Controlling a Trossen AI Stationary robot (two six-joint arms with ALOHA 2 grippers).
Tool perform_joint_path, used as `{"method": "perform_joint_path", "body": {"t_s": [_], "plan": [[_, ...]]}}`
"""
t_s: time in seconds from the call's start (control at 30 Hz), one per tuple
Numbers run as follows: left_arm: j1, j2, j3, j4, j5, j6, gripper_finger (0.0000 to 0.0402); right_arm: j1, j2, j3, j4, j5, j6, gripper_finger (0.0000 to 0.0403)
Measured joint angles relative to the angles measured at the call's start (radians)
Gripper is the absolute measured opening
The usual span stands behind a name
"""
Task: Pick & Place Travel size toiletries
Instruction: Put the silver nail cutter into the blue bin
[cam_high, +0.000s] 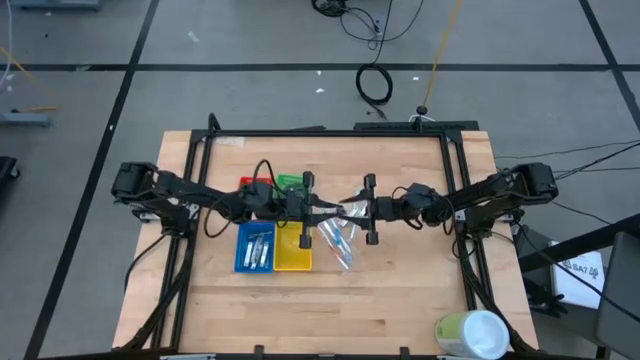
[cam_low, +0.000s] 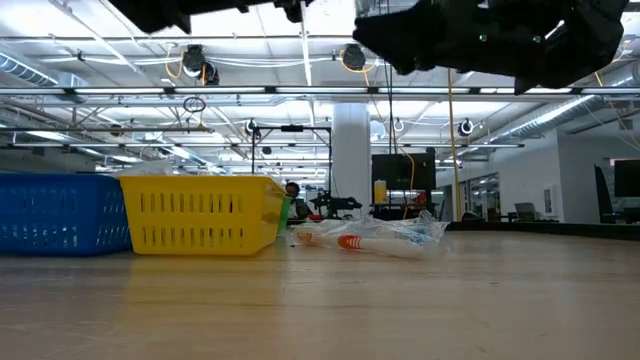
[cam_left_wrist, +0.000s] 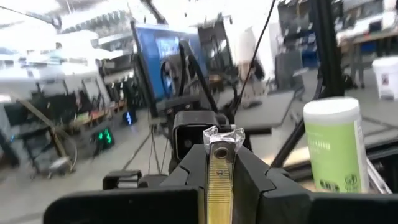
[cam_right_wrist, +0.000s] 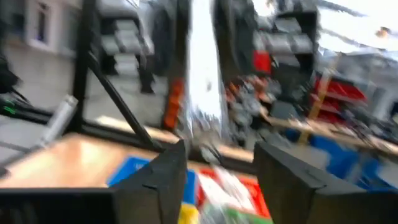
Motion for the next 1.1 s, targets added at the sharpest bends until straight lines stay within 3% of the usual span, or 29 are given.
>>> {"method": "perform_joint_path", "body": {"t_s": [0.23, 0.4, 0.53, 0.73, 0.83, 1.1], "plan": [[-0.008, -0.193, -0.039, -0.348, -0.089, -0.073, 0.0028, 0.000, -0.169, -0.001, -0.359, 0.174, 0.024, 0.0232], [-0.048, -0.319, -0.188, -0.386, -0.181, -0.123, 0.0028, -0.001, -0.316, -0.001, -0.601, 0.266, 0.076, 0.0238], [-0.081, -0.432, -0.347, -0.383, -0.310, -0.234, 0.0028, -0.002, -0.403, -0.001, -0.736, 0.272, 0.129, 0.0228], [-0.190, -0.574, -0.535, -0.376, -0.422, -0.457, 0.0028, -0.003, -0.451, -0.001, -0.834, 0.273, 0.164, 0.0211], [-0.245, -0.610, -0.580, -0.406, -0.421, -0.593, 0.0028, -0.003, -0.447, -0.001, -0.836, 0.272, 0.167, 0.0205], [-0.361, -0.618, -0.602, -0.706, -0.447, -0.979, 0.0030, -0.010, -0.444, -0.001, -0.835, 0.272, 0.167, 0.0200]]}}
